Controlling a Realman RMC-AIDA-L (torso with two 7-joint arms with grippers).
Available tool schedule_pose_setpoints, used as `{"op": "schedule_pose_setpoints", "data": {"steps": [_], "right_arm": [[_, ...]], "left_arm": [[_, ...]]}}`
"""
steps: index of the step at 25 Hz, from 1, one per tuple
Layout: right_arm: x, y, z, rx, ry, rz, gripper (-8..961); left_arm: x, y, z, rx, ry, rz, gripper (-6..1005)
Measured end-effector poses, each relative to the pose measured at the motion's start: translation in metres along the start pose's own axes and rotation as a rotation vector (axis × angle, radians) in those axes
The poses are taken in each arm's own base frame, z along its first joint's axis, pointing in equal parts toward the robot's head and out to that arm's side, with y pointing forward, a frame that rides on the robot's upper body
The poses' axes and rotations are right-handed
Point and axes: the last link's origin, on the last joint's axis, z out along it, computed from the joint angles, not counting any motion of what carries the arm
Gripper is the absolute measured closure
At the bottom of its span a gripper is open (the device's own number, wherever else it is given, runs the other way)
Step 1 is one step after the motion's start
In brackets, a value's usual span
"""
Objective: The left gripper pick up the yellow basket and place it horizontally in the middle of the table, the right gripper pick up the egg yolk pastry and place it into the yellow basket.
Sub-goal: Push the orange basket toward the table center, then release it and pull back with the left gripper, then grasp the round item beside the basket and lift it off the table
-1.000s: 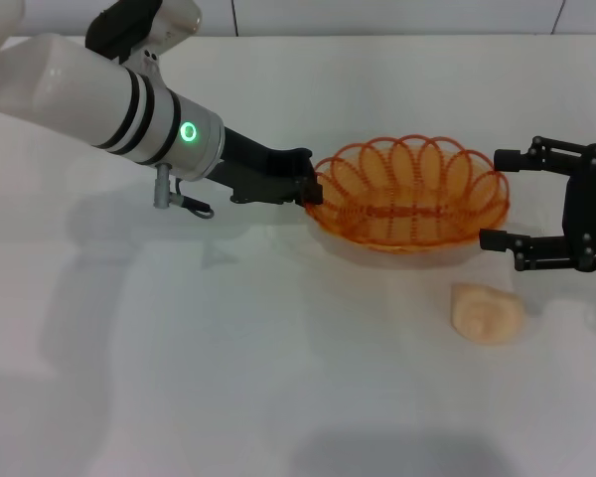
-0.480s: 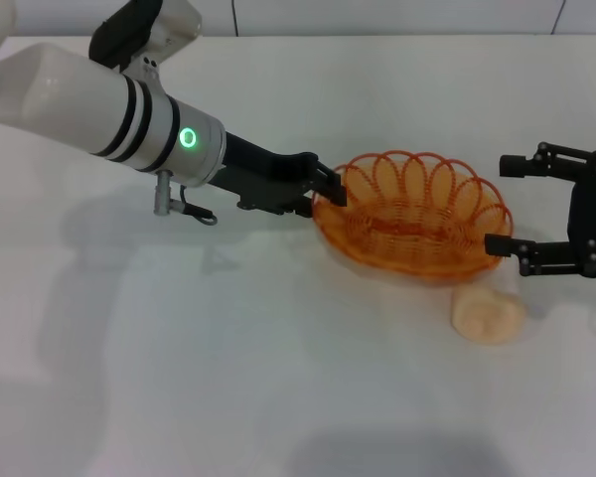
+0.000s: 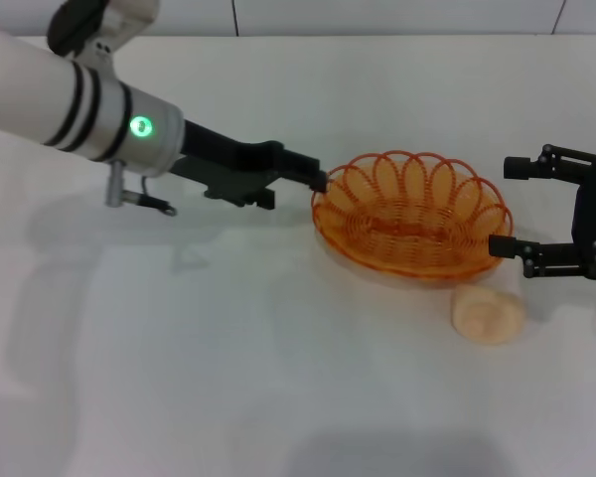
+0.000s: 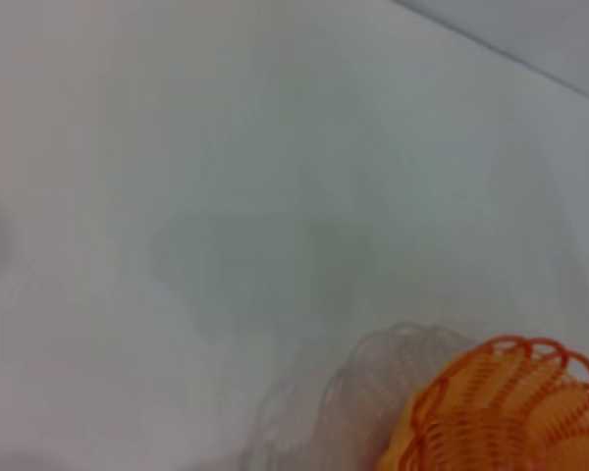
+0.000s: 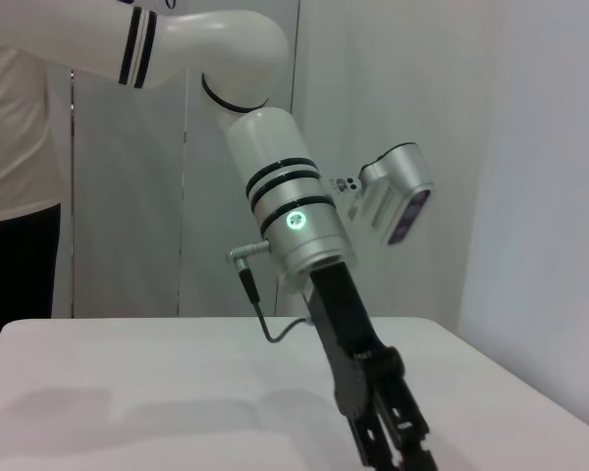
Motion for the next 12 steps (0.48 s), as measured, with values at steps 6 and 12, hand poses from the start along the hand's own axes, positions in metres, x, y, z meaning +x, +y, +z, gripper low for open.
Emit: {"op": "schedule_pose_setpoints", "data": {"steps": [6, 12], "right_arm": [[0.002, 0.002, -0.004, -0.004, 0.007, 0.067, 167], [0.005, 0.012, -0.021, -0.020, 0.020, 0.100, 169]], "left_arm": [[0.002, -0.011, -0.043, -0.129, 0.047, 0.075, 206], [-0.010, -0.031, -0.098, -0.264, 0.181, 0.343, 187]]}}
